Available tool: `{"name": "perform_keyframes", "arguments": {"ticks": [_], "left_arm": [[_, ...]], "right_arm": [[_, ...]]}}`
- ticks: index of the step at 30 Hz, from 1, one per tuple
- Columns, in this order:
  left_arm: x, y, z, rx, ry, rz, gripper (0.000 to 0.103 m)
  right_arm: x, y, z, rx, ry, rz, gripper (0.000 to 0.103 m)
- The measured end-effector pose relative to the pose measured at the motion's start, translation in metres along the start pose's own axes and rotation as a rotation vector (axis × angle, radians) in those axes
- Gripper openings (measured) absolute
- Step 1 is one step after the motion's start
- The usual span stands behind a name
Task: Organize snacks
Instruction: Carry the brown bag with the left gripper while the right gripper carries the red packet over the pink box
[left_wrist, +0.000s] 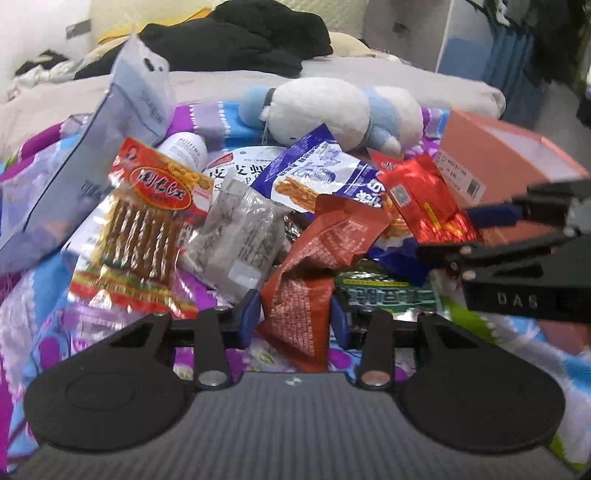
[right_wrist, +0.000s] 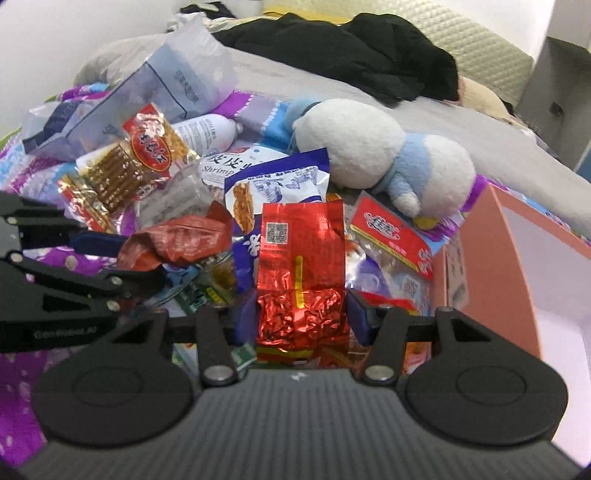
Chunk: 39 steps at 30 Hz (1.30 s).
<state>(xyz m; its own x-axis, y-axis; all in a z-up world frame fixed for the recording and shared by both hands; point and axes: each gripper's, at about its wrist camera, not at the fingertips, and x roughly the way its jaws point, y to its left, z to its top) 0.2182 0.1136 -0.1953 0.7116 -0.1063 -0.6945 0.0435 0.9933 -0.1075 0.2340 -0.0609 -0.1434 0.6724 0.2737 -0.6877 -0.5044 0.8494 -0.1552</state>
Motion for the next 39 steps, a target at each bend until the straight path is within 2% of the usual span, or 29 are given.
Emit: {"name": "perform_keyframes", "arguments": {"ticks": [4, 7, 13, 21, 28, 35, 39], "left_arm": [[-0.018, -0.005, -0.003, -0.048, 0.021, -0.010, 0.046], [-0.033, -0.012, -0.008, -0.063, 0.031, 0.016, 0.046], [-0.062, -0.020, -0.019, -0.147, 0.045, 0.022, 0.046], [-0.099, -0.039, -0.024, -0.235, 0.012, 0.039, 0.046], [-0.124, -0.061, -0.017, -0.268, -0.010, 0.054, 0.046], [-0.127, -0.085, -0.007, -0.236, 0.000, 0.030, 0.046], [-0.117, -0.085, 0.001, -0.252, 0.011, 0.014, 0.046]], "right_arm": [[-0.019, 0.000, -0.009, 0.070, 0.007, -0.006, 0.055], [-0.035, 0.001, -0.016, 0.121, 0.007, -0.004, 0.055], [-0.067, 0.001, -0.028, 0.212, -0.001, 0.005, 0.054], [-0.103, -0.009, -0.042, 0.241, -0.027, 0.031, 0.054], [-0.129, -0.033, -0.050, 0.257, -0.079, 0.047, 0.054], [-0.146, -0.055, -0.058, 0.310, -0.118, 0.020, 0.054], [-0.141, -0.064, -0.056, 0.321, -0.111, 0.017, 0.054]]}}
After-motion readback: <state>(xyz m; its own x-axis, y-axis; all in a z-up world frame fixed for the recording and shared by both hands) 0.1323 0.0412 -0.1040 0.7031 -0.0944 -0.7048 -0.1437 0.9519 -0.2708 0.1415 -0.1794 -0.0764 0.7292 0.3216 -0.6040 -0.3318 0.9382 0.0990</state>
